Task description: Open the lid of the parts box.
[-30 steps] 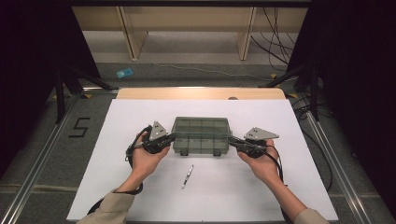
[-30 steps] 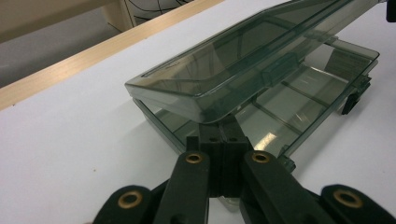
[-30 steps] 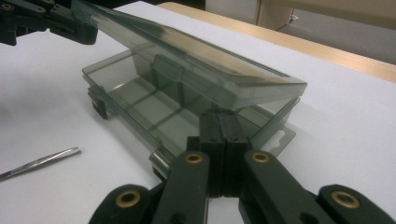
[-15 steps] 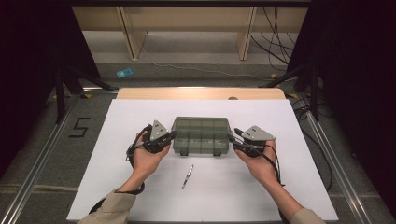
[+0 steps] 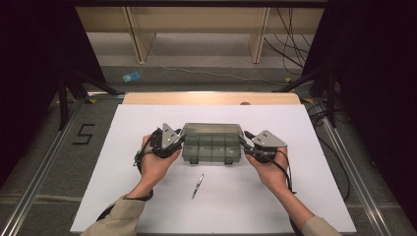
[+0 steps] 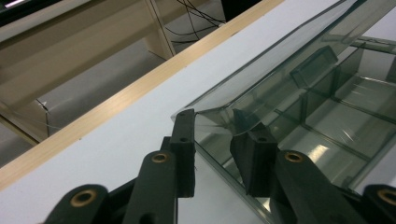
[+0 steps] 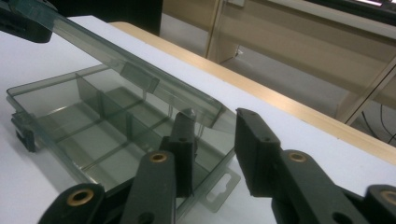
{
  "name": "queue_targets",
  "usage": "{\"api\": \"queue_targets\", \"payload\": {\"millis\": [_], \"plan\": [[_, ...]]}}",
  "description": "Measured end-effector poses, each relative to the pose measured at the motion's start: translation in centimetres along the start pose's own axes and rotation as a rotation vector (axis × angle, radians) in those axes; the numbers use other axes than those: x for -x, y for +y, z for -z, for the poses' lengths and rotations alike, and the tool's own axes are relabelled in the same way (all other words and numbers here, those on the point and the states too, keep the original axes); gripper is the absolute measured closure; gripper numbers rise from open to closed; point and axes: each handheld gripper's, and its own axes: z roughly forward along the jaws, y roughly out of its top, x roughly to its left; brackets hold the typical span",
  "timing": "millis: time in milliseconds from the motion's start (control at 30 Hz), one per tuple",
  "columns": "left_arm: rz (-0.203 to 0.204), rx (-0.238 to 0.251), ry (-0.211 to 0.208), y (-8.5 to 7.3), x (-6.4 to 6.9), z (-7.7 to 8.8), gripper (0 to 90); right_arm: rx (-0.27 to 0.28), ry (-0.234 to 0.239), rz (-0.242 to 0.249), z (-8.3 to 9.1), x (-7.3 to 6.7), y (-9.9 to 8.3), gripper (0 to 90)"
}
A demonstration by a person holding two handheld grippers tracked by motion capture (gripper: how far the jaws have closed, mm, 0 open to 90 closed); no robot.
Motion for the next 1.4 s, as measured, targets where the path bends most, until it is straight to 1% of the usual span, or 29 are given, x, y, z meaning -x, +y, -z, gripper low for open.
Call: {"api": "queue_targets", "payload": {"millis": [33, 67, 100, 133, 167, 267, 300, 367, 400, 500, 533, 567, 600, 633, 767, 800, 833, 900, 933, 967, 1000, 1200, 1267, 1300, 1333, 1367, 1400], "plan": [[-0.006, 0.001, 0.009, 0.1, 0.0, 0.0, 72.4, 0.006, -0.007, -0.002, -0.1, -0.1, 0.0, 71.6], [-0.006, 0.001, 0.009, 0.1, 0.0, 0.0, 73.1, 0.013, -0.012, 0.001, -0.1, -0.1, 0.1, 72.6], [-0.004, 0.008, 0.023, 0.2, 0.1, -0.1, 73.8, 0.018, -0.018, -0.001, -0.2, -0.1, 0.2, 73.6], [-0.007, 0.010, 0.028, 0.2, 0.1, -0.1, 74.6, 0.023, -0.023, 0.002, -0.2, -0.1, 0.2, 74.1], [-0.012, 0.019, 0.025, 0.3, 0.0, -0.2, 75.3, 0.025, -0.030, 0.004, -0.3, -0.1, 0.3, 75.0], [-0.008, 0.022, 0.030, 0.4, -0.1, -0.2, 77.5, 0.031, -0.047, 0.005, -0.4, -0.1, 0.4, 76.8], [0.005, 0.027, 0.038, 0.5, -0.2, -0.3, 78.2, 0.021, -0.041, 0.004, -0.4, 0.0, 0.5, 77.3], [0.003, 0.027, 0.043, 0.6, -0.2, -0.4, 79.4, 0.030, -0.056, 0.004, -0.5, -0.1, 0.6, 78.4], [0.012, 0.031, 0.050, 0.7, -0.2, -0.4, 80.0, 0.026, -0.054, -0.001, -0.5, -0.1, 0.7, 79.1], [0.015, 0.033, 0.059, 0.9, -0.2, -0.5, 81.2, 0.019, -0.061, -0.008, -0.6, 0.0, 1.0, 80.6], [0.008, 0.031, 0.064, 0.9, -0.3, -0.5, 81.6, 0.022, -0.068, -0.006, -0.6, 0.1, 1.0, 80.9], [0.022, 0.034, 0.066, 1.0, -0.4, -0.6, 81.8, 0.026, -0.069, -0.012, -0.7, 0.1, 1.1, 81.2], [0.024, 0.035, 0.066, 1.1, -0.4, -0.6, 82.0, 0.023, -0.073, -0.007, -0.8, 0.1, 1.2, 81.5], [0.032, 0.037, 0.066, 1.1, -0.5, -0.7, 82.2, 0.023, -0.078, -0.011, -0.8, 0.1, 1.2, 81.7], [0.039, 0.037, 0.062, 1.4, -0.7, -0.8, 82.4, 0.023, -0.087, -0.018, -1.0, 0.2, 1.4, 82.6], [0.046, 0.040, 0.059, 1.4, -0.7, -0.8, 82.5, 0.031, -0.093, -0.012, -1.0, 0.4, 1.5, 82.7], [0.058, 0.038, 0.058, 1.5, -0.9, -0.9, 82.5, 0.027, -0.090, -0.024, -1.1, 0.4, 1.6, 82.9], [0.059, 0.036, 0.058, 1.6, -0.9, -0.9, 82.6, 0.036, -0.099, -0.018, -1.2, 0.6, 1.7, 83.2], [0.061, 0.036, 0.058, 1.6, -1.0, -0.9, 82.6, 0.036, -0.099, -0.018, -1.2, 0.6, 1.7, 83.2], [0.065, 0.036, 0.058, 1.7, -1.0, -1.0, 82.7, 0.028, -0.094, -0.031, -1.2, 0.5, 1.8, 83.3], [0.063, 0.034, 0.057, 1.8, -1.1, -1.0, 82.8, 0.035, -0.096, -0.023, -1.3, 0.6, 1.9, 83.3], [0.080, 0.032, 0.055, 2.1, -1.5, -1.2, 83.4, 0.039, -0.106, -0.041, -1.6, 0.9, 2.2, 83.9], [0.084, 0.033, 0.054, 2.2, -1.6, -1.3, 83.5, 0.042, -0.110, -0.040, -1.7, 0.9, 2.3, 84.0], [0.084, 0.033, 0.054, 2.2, -1.6, -1.3, 83.5, 0.030, -0.099, -0.060, -1.7, 0.9, 2.4, 84.1], [0.096, 0.038, 0.052, 2.3, -1.6, -1.3, 83.5, 0.040, -0.109, -0.042, -1.8, 1.1, 2.4, 84.1], [0.096, 0.038, 0.052, 2.3, -1.6, -1.3, 83.5, 0.040, -0.109, -0.042, -1.8, 1.1, 2.4, 84.1], [0.097, 0.038, 0.051, 2.3, -1.7, -1.4, 83.6, 0.037, -0.107, -0.055, -1.9, 1.1, 2.6, 84.3]]}}
